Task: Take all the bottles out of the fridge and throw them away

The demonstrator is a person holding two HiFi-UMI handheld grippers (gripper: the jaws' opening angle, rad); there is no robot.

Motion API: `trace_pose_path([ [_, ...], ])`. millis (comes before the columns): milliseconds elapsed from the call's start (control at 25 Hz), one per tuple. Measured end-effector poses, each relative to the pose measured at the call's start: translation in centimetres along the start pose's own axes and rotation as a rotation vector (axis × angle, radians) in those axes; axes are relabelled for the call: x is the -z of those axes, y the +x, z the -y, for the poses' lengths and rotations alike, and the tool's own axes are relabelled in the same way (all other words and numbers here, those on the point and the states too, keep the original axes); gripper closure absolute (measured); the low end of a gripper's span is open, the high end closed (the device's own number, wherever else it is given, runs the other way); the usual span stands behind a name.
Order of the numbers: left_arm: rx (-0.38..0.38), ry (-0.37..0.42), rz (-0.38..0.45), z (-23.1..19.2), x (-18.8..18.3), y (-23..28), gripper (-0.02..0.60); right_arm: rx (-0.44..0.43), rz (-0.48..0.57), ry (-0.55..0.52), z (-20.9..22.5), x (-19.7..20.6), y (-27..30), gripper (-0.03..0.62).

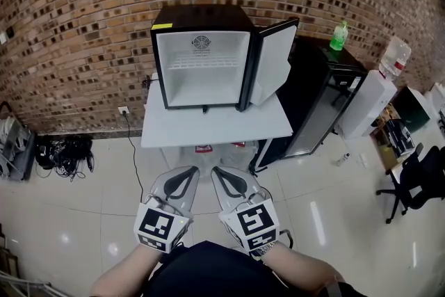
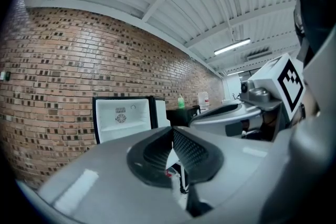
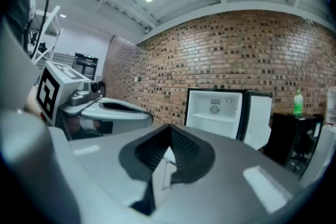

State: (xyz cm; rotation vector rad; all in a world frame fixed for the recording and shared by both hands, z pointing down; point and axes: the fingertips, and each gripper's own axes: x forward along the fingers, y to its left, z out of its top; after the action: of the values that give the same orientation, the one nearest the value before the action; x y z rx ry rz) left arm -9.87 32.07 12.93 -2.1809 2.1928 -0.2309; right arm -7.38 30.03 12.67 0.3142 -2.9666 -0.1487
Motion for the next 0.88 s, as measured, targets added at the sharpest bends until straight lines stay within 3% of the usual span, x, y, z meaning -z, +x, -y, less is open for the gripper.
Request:
trace_pose_path([
  [560, -0.01, -0.038, 0.016, 0.7, -0.9, 0.3, 0.578, 0.0, 0.004, 0.002, 0.4, -0.2, -0.5, 0.592],
  [880, 0.0, 0.016, -0.009, 0.5, 0.1, 0.3, 0.578, 0.005, -0.001, -0.007, 0.7, 0.3, -0.5, 0.592],
])
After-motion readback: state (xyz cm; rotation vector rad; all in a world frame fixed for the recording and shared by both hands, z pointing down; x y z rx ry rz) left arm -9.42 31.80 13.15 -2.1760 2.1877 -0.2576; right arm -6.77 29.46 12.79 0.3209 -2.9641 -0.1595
